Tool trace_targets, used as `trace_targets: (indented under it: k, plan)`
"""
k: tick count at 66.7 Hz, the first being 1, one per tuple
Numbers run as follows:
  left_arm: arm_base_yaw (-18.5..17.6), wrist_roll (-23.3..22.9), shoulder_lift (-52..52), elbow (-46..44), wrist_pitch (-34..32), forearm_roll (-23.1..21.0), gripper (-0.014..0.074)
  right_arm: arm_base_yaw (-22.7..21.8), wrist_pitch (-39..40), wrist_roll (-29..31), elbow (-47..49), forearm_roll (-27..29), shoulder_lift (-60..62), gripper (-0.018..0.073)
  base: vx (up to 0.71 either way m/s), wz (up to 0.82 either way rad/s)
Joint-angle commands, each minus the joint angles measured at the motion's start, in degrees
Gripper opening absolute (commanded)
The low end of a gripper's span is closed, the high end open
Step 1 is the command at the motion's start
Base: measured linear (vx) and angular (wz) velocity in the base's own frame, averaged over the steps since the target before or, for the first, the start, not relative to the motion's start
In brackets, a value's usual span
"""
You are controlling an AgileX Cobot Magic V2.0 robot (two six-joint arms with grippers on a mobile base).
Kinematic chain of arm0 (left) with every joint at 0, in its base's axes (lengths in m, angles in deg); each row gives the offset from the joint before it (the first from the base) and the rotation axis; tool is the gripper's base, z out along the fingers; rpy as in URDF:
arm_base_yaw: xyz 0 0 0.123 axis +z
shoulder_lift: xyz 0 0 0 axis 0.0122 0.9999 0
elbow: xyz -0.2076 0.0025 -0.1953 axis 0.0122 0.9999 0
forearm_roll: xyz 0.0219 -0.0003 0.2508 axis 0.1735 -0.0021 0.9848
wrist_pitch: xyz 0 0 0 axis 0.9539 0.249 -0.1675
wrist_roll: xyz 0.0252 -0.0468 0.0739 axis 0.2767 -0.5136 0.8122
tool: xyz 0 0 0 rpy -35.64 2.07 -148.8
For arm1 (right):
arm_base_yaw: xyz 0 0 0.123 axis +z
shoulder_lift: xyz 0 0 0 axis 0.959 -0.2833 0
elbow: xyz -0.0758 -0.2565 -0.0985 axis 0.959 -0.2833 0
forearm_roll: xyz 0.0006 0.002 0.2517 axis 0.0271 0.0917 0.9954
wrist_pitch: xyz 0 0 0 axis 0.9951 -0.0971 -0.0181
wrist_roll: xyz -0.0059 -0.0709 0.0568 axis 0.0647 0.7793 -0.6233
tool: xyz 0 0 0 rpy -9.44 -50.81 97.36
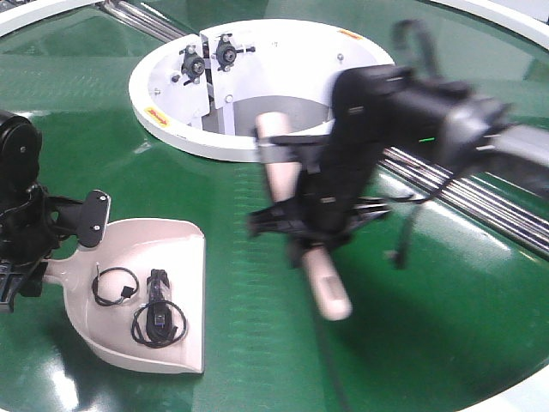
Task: Clean and inspect green conveyor with broom and dustpan
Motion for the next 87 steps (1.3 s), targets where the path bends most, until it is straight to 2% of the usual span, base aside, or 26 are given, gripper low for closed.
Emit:
trace_targets:
  k: [1, 8, 16, 20, 36, 61, 87]
  plan:
    - [-0.29, -0.39, -2.23, -1.74, 0.46, 0.04, -0.0007, -4.57, -3.18, 3.96, -2.69, -0.56, 6.34, -0.0002, 0.0, 0.0]
    - [-0.29, -0.39, -2.23, -1.74, 0.46, 0.04, -0.0007, -8.18, -3.18, 6.54, -6.87, -2.05, 8.88, -0.0002, 0.0, 0.0]
    - [-0.29, -0.39, -2.23, -1.74, 0.46, 0.04, -0.0007, -10.8, -3.18, 7.66, -11.36, -7.26, 9.97, -0.0002, 0.0, 0.0]
    - [-0.29, -0.39, -2.23, -1.74, 0.46, 0.04, -0.0007, -11.62, -3.18, 7.66, -13.64, -10.25, 10.05, -0.0002, 0.0, 0.0]
    - [-0.29, -0.39, -2.23, -1.74, 0.46, 0.04, -0.0007, -12.76, -2.16, 8.74, -21.28, -15.88, 10.05, -0.0002, 0.0, 0.0]
    - [-0.29, -0.39, -2.23, -1.74, 0.46, 0.04, -0.0007, -12.76, -0.35, 8.56, -25.43, -14.89, 8.72, 0.0001, 0.0, 0.0]
    - [-0.29, -0.39, -2.23, -1.74, 0.46, 0.04, -0.0007, -12.76, -0.59, 8.68, -25.58, -13.69, 6.56, 0.0021, 0.0, 0.0]
